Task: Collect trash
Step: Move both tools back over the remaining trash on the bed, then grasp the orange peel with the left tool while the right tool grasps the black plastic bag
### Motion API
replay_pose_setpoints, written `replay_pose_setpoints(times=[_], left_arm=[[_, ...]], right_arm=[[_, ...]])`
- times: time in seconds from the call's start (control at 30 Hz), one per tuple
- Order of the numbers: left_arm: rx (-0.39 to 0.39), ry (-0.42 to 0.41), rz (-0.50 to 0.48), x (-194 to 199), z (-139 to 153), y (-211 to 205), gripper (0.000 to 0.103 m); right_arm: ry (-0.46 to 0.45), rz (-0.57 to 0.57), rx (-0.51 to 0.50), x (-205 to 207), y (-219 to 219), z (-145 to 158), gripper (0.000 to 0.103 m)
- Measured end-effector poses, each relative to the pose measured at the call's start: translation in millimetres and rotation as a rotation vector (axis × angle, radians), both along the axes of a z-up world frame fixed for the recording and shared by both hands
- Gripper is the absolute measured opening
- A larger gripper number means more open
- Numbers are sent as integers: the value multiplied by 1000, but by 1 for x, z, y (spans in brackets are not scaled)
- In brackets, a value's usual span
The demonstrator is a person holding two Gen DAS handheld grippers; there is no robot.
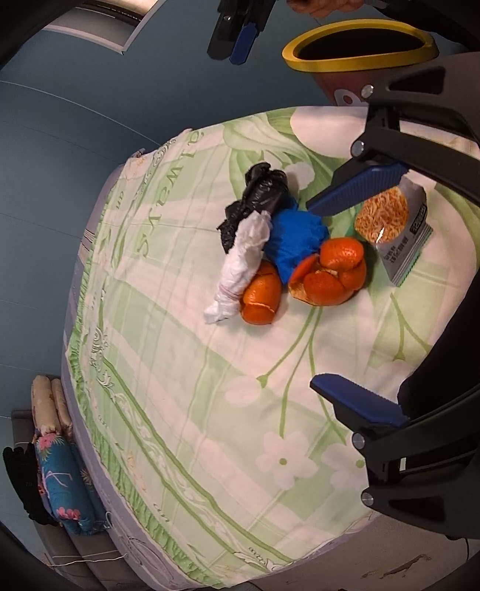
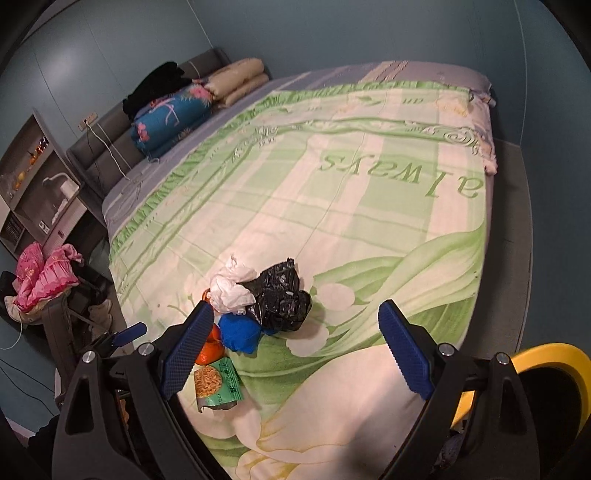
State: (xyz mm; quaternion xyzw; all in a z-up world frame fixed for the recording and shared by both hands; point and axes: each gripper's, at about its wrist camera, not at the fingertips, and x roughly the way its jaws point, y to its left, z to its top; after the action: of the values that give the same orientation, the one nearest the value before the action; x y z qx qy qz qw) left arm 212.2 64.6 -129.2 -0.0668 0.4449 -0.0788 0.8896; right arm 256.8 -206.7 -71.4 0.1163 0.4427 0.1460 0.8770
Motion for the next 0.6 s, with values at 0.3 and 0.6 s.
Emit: replay_pose_setpoints(times=[0.3,0.6], left_arm=[[-20,40,-12,12,-20,0,84],[-25,61,-34,23,-32,-6,83]], right_arm=[[87,37,-38,32,26,-40,87],[144,65,-83,55,48,-65,86]])
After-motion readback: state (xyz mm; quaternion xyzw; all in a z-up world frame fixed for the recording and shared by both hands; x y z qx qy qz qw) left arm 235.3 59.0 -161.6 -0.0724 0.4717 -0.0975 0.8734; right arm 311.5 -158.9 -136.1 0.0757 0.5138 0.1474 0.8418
